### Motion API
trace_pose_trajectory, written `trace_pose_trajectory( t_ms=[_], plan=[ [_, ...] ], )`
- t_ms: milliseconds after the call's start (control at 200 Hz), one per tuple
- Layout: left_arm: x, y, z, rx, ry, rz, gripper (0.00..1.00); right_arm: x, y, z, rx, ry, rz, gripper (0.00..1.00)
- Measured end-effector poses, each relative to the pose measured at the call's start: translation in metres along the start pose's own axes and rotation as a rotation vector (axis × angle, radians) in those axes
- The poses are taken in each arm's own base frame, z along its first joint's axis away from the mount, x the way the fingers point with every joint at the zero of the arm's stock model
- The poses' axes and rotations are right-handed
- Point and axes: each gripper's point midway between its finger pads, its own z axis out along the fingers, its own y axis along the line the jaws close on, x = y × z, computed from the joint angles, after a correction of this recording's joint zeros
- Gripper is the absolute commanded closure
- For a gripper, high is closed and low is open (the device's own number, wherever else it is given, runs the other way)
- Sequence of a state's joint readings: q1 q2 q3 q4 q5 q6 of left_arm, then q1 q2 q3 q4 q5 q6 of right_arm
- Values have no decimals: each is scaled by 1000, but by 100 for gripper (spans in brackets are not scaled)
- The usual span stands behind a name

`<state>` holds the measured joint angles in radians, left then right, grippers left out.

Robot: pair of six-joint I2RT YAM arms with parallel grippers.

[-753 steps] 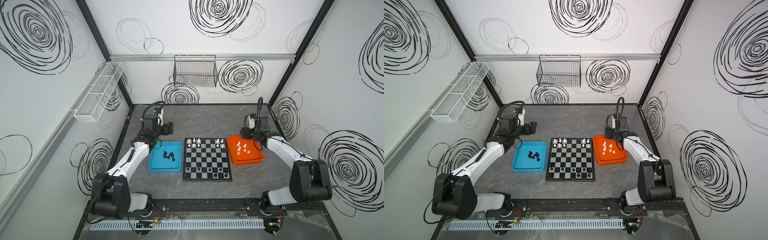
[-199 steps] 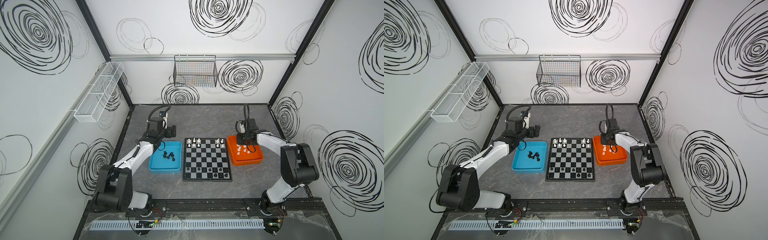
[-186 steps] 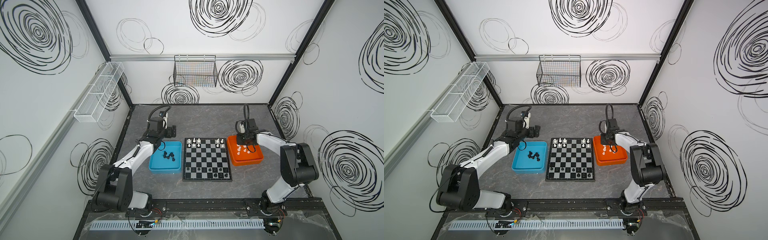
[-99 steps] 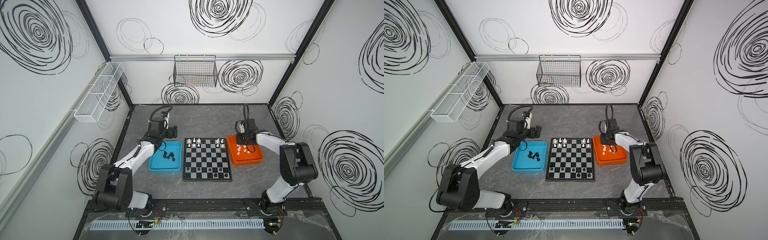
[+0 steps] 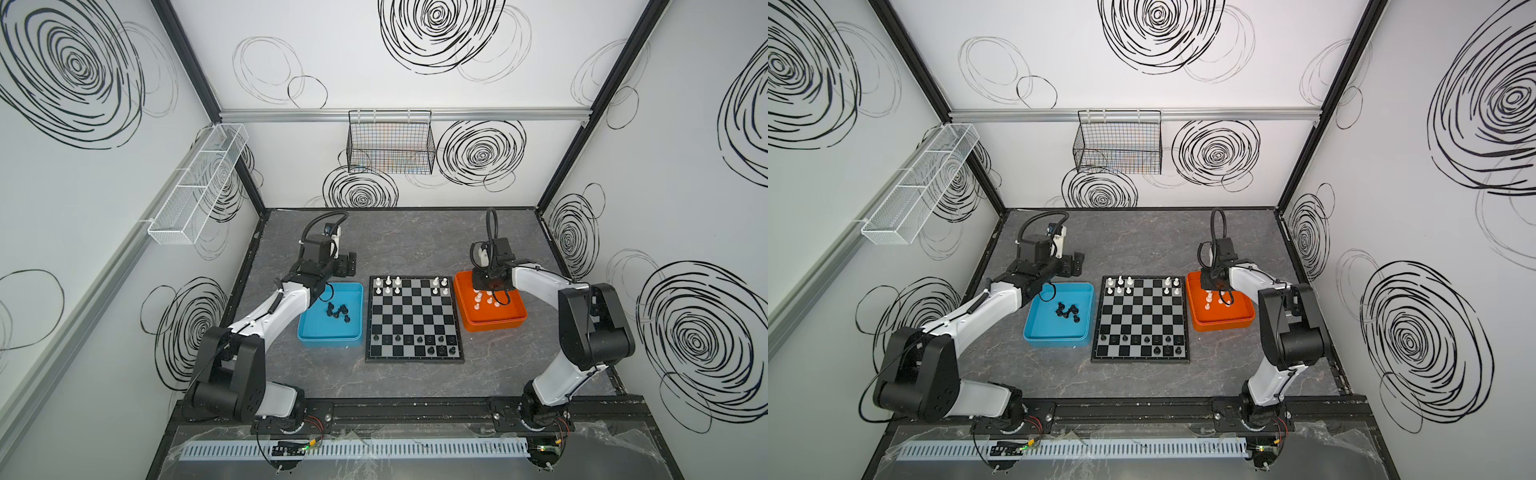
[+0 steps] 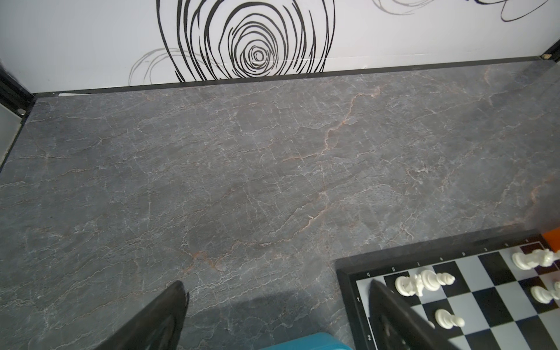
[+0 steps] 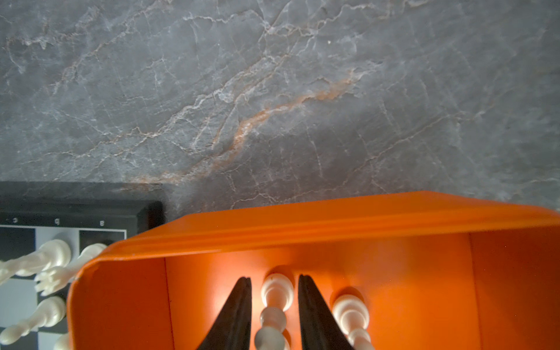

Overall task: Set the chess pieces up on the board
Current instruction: 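Lower the right gripper onto a white pawn in the orange tray and close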

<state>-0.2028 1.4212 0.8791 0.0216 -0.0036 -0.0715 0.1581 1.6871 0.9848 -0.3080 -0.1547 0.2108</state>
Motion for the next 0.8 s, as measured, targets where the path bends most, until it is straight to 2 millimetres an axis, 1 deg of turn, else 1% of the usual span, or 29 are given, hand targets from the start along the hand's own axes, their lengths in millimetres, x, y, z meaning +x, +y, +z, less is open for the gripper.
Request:
trace_pose_trajectory(
  t_ms=[200,350,570,800],
  plan=[
    [2,-3,0,5,6,6,4,1,0,0,0,2,3,76],
    [2,-3,0,4,6,7,4,1,0,0,-2,4,4,79],
    [2,-5,0,7,7,10,4,5,-1,-1,7,26,4,79],
    [3,-6,1,8,12,11,4,-1,-1,-7,16,24,2,79]
  ],
)
